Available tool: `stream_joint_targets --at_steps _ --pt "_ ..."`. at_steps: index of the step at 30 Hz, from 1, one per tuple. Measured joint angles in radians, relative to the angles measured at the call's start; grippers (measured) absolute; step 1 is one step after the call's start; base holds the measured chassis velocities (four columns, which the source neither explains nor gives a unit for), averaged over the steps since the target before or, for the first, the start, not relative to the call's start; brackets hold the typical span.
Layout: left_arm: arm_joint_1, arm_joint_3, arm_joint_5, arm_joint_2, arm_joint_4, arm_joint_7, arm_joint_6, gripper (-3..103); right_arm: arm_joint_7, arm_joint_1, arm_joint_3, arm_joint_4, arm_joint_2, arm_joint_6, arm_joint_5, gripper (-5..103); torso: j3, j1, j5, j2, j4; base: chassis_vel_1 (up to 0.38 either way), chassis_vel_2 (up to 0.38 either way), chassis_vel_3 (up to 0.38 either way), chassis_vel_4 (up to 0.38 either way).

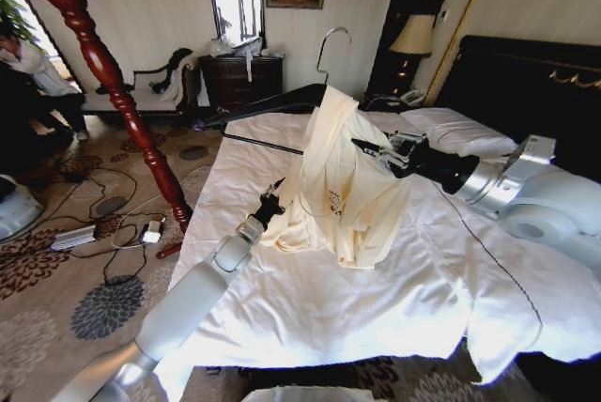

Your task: Pick up the clothes from the bed and hang them on the clothes hanger.

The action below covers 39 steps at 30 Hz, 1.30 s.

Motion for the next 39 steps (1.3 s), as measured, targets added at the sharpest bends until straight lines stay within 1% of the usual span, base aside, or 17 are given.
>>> stream_joint_targets --at_steps 2,6,8,10,14,17,19,22,24,28,29,30,31,33,34,37,39 --pt "0.009 -0.016 -0.025 0.009 -0.019 0.002 -0.002 30 0.035 -0.003 -0.003 -0.006 0.003 -0.018 -0.011 22 0.000 0.000 0.0000 0.000 0.0000 0.000 0.000 0.000 0.000" --pt "0.032 -0.063 -0.129 0.048 -0.058 0.031 -0.013 8 0.141 -0.014 -0.013 -0.034 0.014 -0.059 -0.036 22 0.000 0.000 0.0001 0.000 0.0002 0.000 0.000 0.000 0.000" --pt "0.034 -0.072 -0.165 0.055 -0.060 0.035 -0.013 8 0.162 -0.016 -0.014 -0.039 0.018 -0.064 -0.039 22 0.000 0.000 0.0001 0.000 0.0001 0.000 0.000 0.000 0.000" --pt "0.031 -0.089 -0.235 0.062 -0.058 0.041 -0.004 2 0.186 -0.016 -0.014 -0.041 0.024 -0.069 -0.037 22 0.000 0.000 0.0002 0.000 0.0001 0.000 0.000 0.000 0.000" --pt "0.016 -0.101 -0.307 0.061 -0.045 0.038 0.012 0 0.196 -0.015 -0.014 -0.038 0.026 -0.070 -0.034 22 0.000 0.000 0.0000 0.000 0.0001 0.000 0.000 0.000 0.000" --pt "-0.018 -0.114 -0.398 0.059 -0.042 0.022 0.047 0 0.201 -0.013 -0.010 -0.029 0.032 -0.070 -0.036 22 0.000 0.000 0.0000 0.000 0.0001 0.000 0.000 0.000 0.000" --pt "-0.027 -0.116 -0.415 0.059 -0.043 0.021 0.055 0 0.203 -0.014 -0.009 -0.028 0.034 -0.069 -0.042 22 0.000 0.000 0.0000 0.000 0.0001 0.000 0.000 0.000 0.000" --pt "-0.099 -0.126 -0.531 0.078 -0.039 0.012 0.107 0 0.211 -0.024 -0.010 -0.026 0.046 -0.051 -0.107 22 0.000 0.000 0.0001 0.000 0.0000 0.000 0.000 0.000 0.000" --pt "-0.124 -0.127 -0.567 0.086 -0.032 0.009 0.122 0 0.208 -0.027 -0.011 -0.024 0.049 -0.039 -0.124 22 0.000 0.000 0.0001 0.000 0.0000 0.000 0.000 0.000 0.000" --pt "-0.244 -0.130 -0.769 0.126 -0.001 0.008 0.194 0 0.133 -0.039 -0.023 -0.018 0.059 0.050 -0.139 22 0.000 0.000 0.0000 0.000 0.0000 0.000 0.000 0.000 0.000" --pt "-0.244 -0.130 -0.769 0.126 -0.001 0.008 0.194 0 0.133 -0.039 -0.023 -0.018 0.059 0.050 -0.139 22 0.000 0.000 0.0000 0.000 0.0000 0.000 0.000 0.000 0.000" --pt "-0.257 -0.131 -0.796 0.132 0.000 0.010 0.202 0 0.108 -0.040 -0.026 -0.020 0.060 0.069 -0.140 22 0.000 0.000 0.0000 0.000 0.0000 0.000 0.000 0.000 0.000" --pt "-0.295 -0.135 -0.884 0.152 0.008 0.014 0.225 0 0.034 -0.046 -0.030 -0.029 0.064 0.115 -0.141 22 0.000 0.000 0.0001 0.000 0.0001 0.000 0.000 0.000 0.000" --pt "-0.333 -0.135 -0.977 0.173 0.020 0.022 0.246 0 -0.017 -0.054 -0.032 -0.028 0.071 0.147 -0.145 22 0.000 0.000 0.0001 0.000 0.0002 0.000 0.000 0.000 0.000" --pt "-0.333 -0.135 -0.977 0.173 0.020 0.022 0.246 0 -0.017 -0.054 -0.032 -0.028 0.071 0.147 -0.145 22 0.000 0.000 0.0001 0.000 0.0002 0.000 0.000 0.000 0.000" --pt "-0.361 -0.130 -1.086 0.192 0.020 0.036 0.272 0 -0.049 -0.068 -0.032 -0.027 0.084 0.164 -0.175 22 0.000 0.000 0.0000 0.000 0.0001 0.000 0.000 0.000 0.000" --pt "-0.365 -0.130 -1.106 0.194 0.016 0.037 0.278 0 -0.058 -0.071 -0.033 -0.029 0.086 0.169 -0.187 22 0.000 0.000 0.0000 0.000 0.0001 0.000 0.000 0.000 0.000"
